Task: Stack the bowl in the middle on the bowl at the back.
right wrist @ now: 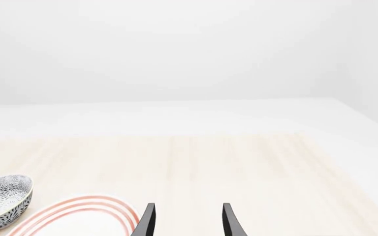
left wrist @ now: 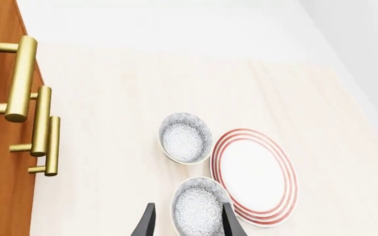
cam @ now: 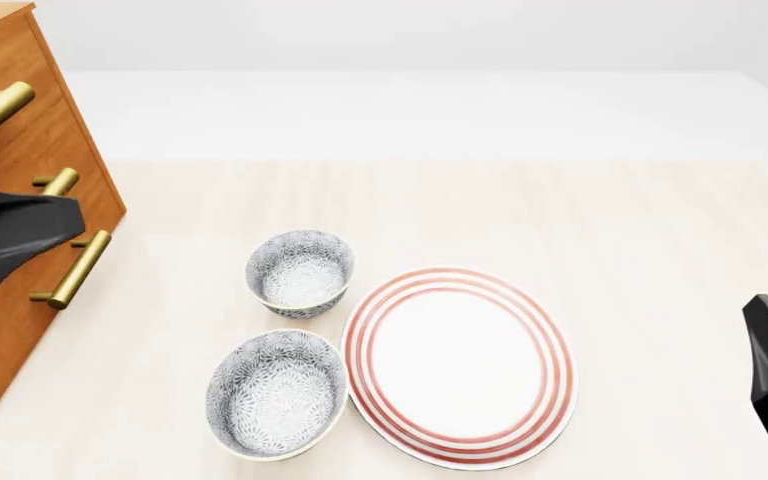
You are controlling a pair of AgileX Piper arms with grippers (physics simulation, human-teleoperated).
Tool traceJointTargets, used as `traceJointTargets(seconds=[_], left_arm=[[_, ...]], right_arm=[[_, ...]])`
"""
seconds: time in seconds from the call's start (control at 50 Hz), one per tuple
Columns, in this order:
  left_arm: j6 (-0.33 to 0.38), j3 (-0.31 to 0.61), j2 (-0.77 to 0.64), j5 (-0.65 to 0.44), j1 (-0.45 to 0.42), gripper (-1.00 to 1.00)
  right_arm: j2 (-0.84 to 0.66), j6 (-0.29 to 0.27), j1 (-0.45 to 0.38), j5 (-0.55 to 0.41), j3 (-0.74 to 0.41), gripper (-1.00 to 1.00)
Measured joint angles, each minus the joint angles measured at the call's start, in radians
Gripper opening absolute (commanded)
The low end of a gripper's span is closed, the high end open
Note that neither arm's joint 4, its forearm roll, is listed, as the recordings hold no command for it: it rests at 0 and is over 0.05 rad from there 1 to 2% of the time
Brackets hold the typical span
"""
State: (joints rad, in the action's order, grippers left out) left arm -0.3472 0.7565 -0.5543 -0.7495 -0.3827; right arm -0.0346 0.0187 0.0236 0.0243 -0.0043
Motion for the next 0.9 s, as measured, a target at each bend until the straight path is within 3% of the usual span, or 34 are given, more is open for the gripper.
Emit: traceJointTargets(seconds=[0.36, 0.9], left_arm=[[-0.101, -0.066, -0.118, 0.028, -0.080, 1.00], [-0.069, -0.250, -0.248, 0.206, -0.066, 1.00]], right_arm=[[0.003, -0.005, 0.001, 0.000, 0.000, 1.00], [0.007, -0.007, -0.001, -0.004, -0.001, 1.00]])
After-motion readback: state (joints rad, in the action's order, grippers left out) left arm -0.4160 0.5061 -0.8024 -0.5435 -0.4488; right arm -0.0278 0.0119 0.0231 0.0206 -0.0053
